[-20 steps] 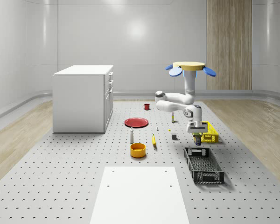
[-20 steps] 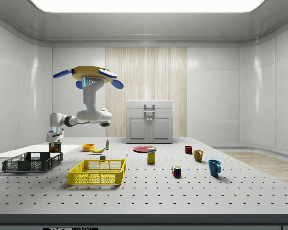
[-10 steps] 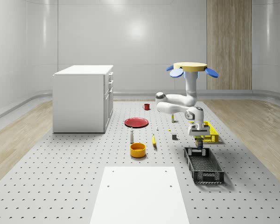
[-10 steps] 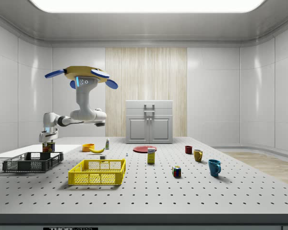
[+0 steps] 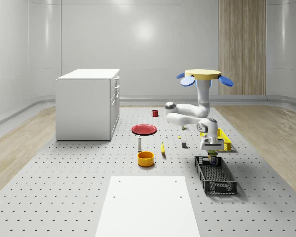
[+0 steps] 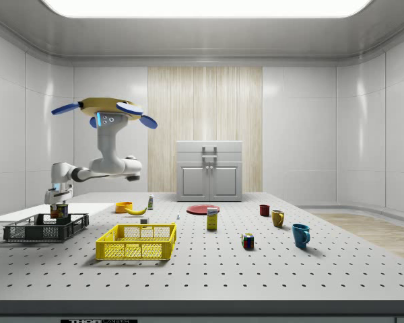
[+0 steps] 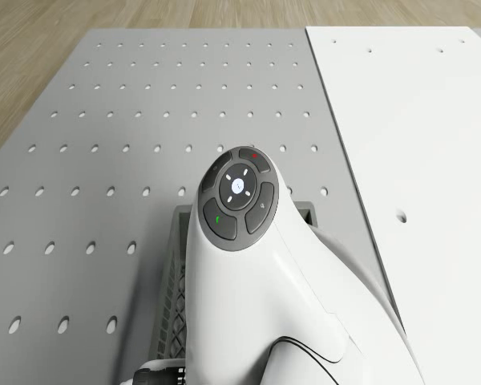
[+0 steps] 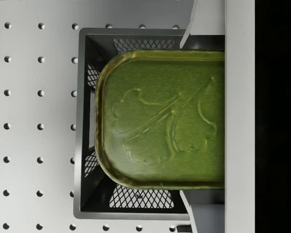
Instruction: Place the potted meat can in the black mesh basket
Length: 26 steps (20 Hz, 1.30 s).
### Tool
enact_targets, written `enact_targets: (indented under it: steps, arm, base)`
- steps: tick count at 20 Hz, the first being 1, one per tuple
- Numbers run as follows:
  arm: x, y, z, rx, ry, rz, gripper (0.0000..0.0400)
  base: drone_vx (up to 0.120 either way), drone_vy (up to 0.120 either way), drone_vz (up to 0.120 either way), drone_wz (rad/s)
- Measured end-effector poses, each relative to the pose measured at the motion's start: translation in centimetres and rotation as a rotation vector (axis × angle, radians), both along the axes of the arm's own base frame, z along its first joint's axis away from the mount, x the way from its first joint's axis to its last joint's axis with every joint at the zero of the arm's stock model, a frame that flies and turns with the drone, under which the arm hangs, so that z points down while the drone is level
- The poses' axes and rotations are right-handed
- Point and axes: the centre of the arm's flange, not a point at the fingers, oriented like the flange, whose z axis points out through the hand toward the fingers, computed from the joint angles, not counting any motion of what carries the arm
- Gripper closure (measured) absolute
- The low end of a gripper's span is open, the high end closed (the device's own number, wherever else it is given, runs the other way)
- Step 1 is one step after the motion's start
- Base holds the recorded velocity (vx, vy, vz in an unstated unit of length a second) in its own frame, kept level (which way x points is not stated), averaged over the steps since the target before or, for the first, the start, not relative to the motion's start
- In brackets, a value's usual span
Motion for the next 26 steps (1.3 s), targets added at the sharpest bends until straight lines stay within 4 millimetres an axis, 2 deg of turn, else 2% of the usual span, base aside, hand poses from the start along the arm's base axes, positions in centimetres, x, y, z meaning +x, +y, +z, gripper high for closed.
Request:
enact_targets:
  steps: [6, 14, 19, 26]
  arm:
    - [0.0, 0.0, 0.0, 0.0, 0.0, 0.0, 0.011]
    - [0.0, 0.0, 0.0, 0.0, 0.0, 0.0, 0.011]
    - [0.0, 0.0, 0.0, 0.004, -0.001, 0.009, 0.0035]
    - [0.0, 0.0, -1.3, 0.006, -0.002, 0.014, 0.0007]
  base:
    - [0.12, 0.0, -0.113, 0.0]
    - [0.115, 0.0, -0.03, 0.0]
    - [0.0, 0.0, 0.0, 0.0]
    - [0.0, 0.0, 0.0, 0.0]
